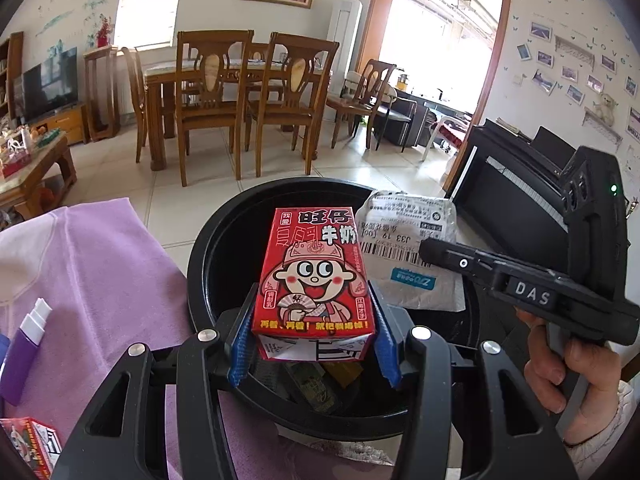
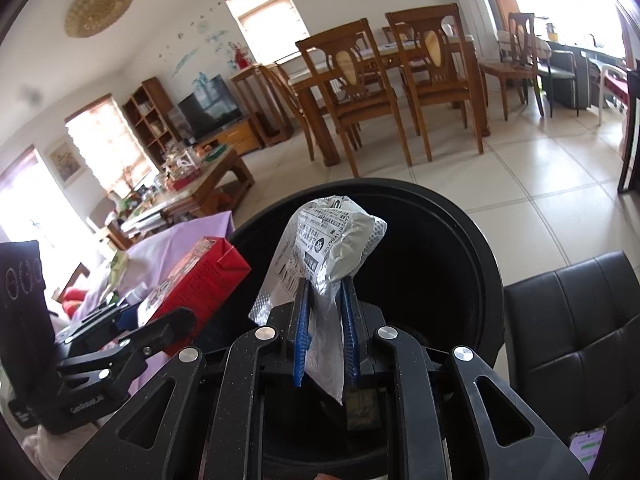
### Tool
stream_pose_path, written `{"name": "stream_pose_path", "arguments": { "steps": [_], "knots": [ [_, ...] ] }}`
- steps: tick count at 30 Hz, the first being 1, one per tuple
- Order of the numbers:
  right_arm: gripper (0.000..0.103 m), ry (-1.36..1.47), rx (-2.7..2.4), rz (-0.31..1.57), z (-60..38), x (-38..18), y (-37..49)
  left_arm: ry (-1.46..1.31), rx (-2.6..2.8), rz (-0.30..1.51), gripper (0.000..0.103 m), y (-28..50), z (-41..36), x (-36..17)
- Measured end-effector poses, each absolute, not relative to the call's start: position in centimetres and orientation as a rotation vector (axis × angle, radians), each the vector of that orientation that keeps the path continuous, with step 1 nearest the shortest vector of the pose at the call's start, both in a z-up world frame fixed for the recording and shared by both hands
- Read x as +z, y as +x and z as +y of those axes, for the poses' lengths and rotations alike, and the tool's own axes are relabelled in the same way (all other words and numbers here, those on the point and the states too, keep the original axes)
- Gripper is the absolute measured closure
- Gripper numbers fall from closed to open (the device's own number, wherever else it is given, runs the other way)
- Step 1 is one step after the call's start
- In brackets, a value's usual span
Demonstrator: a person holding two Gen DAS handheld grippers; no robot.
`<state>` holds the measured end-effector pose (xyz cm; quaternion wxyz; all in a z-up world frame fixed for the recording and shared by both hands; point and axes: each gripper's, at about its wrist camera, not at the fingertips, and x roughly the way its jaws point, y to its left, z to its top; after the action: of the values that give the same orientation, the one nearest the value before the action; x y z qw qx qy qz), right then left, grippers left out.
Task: Collect trash
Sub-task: 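Carry both items over the black bin and open both tools to drop them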
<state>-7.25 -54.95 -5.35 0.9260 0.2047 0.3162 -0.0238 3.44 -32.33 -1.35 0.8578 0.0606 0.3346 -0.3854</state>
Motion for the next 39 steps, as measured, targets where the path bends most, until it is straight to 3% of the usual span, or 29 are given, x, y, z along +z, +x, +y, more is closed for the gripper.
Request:
{"name": "stream_pose_path", "arguments": {
  "steps": [22,31,33,39],
  "knots": [
    [0.084,0.447,-0.055,0.685,-54.6,-5.8,-3.8,0.155,-0.809,0.734,0.053,3.4,-33.5,-1.6],
    [0.067,0.417,-0.054,0.689,-54.1,-6.2,-3.6,0.18,-0.793,0.687,0.048,2.5,-33.4,-1.1],
    [0.056,0.418,-0.052,0.688,-54.0,-6.2,-3.7,0.175,-0.788,0.666,0.044,2.2,-33.0,-0.7],
    [0.044,0.396,-0.045,0.692,-52.6,-5.7,-3.3,0.166,-0.783,0.641,0.044,2.1,-31.6,0.1]
  ]
}}
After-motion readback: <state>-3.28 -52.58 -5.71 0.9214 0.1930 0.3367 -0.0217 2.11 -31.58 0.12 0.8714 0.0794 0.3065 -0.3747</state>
